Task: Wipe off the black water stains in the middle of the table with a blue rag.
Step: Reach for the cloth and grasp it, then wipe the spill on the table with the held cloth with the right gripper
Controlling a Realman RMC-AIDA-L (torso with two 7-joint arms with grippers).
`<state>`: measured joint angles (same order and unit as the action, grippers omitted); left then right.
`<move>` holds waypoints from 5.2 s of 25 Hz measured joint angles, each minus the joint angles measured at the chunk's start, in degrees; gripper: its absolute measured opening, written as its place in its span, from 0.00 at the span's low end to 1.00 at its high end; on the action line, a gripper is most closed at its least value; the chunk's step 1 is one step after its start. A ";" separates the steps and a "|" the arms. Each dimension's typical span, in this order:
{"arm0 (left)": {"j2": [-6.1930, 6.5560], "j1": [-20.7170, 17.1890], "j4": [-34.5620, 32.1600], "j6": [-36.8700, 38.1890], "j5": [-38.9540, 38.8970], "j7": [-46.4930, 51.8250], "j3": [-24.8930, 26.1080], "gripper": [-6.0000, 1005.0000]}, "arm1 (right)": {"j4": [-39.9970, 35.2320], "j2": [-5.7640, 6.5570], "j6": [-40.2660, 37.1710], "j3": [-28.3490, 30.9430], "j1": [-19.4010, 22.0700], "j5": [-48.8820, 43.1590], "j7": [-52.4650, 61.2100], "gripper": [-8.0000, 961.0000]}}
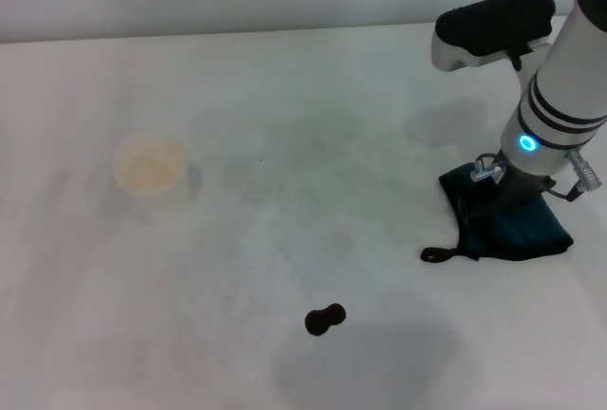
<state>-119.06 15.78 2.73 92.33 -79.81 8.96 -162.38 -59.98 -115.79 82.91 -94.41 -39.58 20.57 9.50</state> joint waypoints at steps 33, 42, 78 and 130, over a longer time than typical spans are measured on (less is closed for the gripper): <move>-0.04 -0.69 -0.76 0.14 0.03 0.07 -0.04 0.87 | -2.91 -0.37 2.13 -8.83 -2.53 8.26 -0.93 0.13; -0.01 -0.48 -0.88 -0.07 0.01 0.02 0.14 0.87 | -7.49 -0.40 2.13 -16.29 -3.89 14.18 3.44 0.13; -0.03 -0.19 -1.60 -0.58 0.28 0.00 -0.14 0.87 | -2.46 -0.40 -2.76 -29.04 -13.77 25.55 5.88 0.12; 0.05 -0.27 -1.16 -0.58 -0.09 -0.09 0.23 0.87 | -2.24 -0.13 5.72 -26.65 -14.72 17.93 4.94 0.13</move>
<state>-119.00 15.52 1.56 91.75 -79.90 8.87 -162.16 -62.23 -115.92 88.63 -121.05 -54.30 38.49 14.44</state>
